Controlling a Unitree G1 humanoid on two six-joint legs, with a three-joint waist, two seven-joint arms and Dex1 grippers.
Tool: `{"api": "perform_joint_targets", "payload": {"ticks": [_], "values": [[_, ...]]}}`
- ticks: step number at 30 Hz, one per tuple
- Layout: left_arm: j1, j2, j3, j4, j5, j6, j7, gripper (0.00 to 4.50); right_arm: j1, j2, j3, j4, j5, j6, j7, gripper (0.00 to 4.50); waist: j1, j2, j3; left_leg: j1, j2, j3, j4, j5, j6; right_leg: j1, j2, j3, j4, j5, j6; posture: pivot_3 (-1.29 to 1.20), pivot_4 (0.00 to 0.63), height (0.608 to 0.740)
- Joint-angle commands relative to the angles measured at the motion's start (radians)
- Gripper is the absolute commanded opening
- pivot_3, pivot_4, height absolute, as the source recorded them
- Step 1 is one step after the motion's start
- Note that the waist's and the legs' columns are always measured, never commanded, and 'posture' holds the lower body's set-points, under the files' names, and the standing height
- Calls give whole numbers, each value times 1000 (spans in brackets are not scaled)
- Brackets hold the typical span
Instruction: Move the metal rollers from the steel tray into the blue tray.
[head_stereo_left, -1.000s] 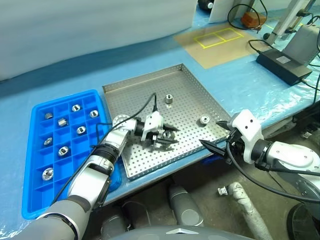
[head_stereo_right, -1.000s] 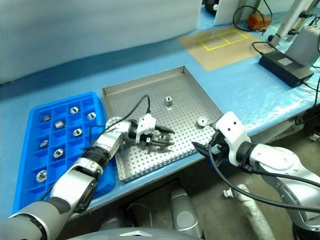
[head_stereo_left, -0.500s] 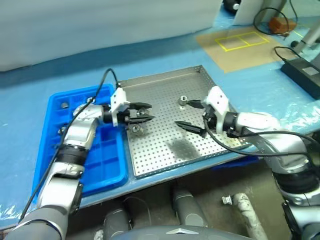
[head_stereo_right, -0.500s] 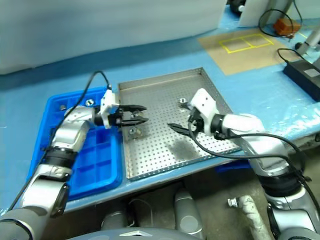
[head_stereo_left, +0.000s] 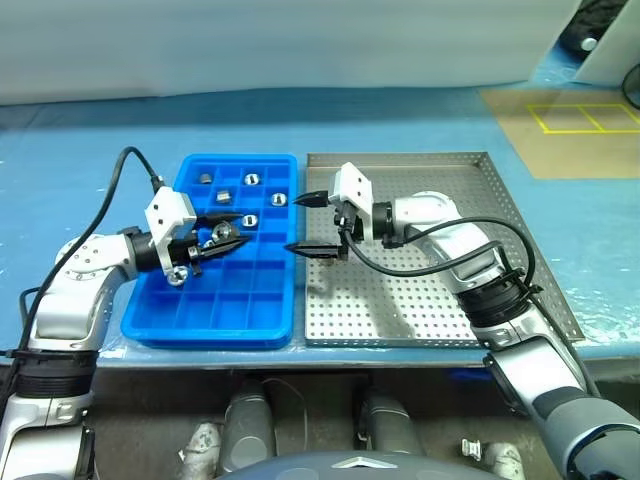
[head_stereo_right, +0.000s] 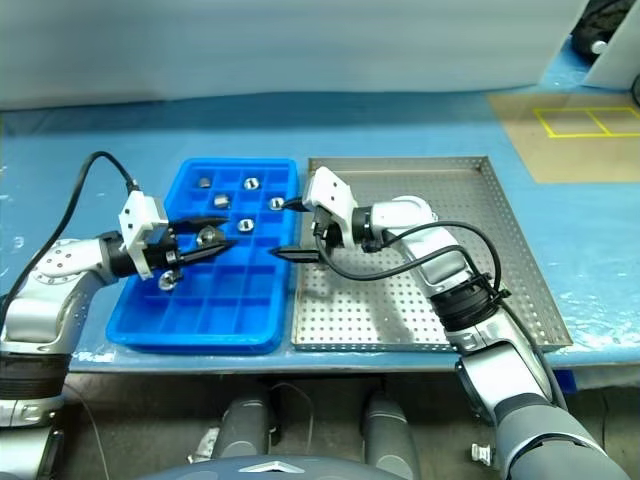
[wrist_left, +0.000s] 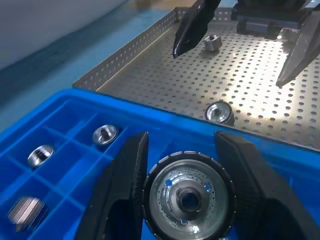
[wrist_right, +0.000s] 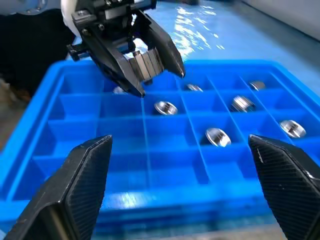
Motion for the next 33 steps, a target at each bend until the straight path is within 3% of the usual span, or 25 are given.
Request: {"api": "perform_joint_targets", "payload": {"ticks": [1, 8, 15, 30, 31, 33], "values": [[70, 32, 77, -115, -48, 41, 42, 1768, -43, 38, 0, 46, -14, -65, 46, 4500, 8, 0, 0, 0, 0, 0, 0, 0, -1, 0, 0, 0, 1, 0, 0, 154, 150, 740], [260, 51, 111, -247, -96, 107, 68, 1768, -61, 63, 1, 91, -17, -80, 152, 4500, 31, -1, 0, -1, 0, -1, -1, 1, -2, -1, 0, 0, 1, 0, 0, 191, 150, 740], [354, 82, 93, -202, -42, 51, 41, 1768, -56, 70, -9, 109, -51, -102, 163, 4500, 30, -1, 0, 0, 1, -2, -2, 1, -2, -2, 2, 1, 2, 0, 1, 179, 150, 740], [391, 113, 35, -125, 19, -18, 1, 1768, -40, 58, -24, 111, -80, -114, 154, 4500, 30, -2, -1, -1, 1, -1, -5, 3, -4, -5, 2, 1, 2, 0, 1, 155, 150, 740], [385, 110, 34, -114, 23, -25, 5, 2489, -39, 56, -24, 109, -81, -113, 154, 4500, 30, -2, -1, -1, 1, -1, -5, 3, -4, -5, 2, 1, 2, -1, 1, 154, 150, 740], [366, 100, 31, -87, 45, -57, 25, 3003, -36, 53, -25, 106, -83, -113, 152, 4500, 30, -2, -1, 0, 1, -1, -5, 3, -4, -5, 3, 1, 2, -1, 1, 152, 150, 740]]}}
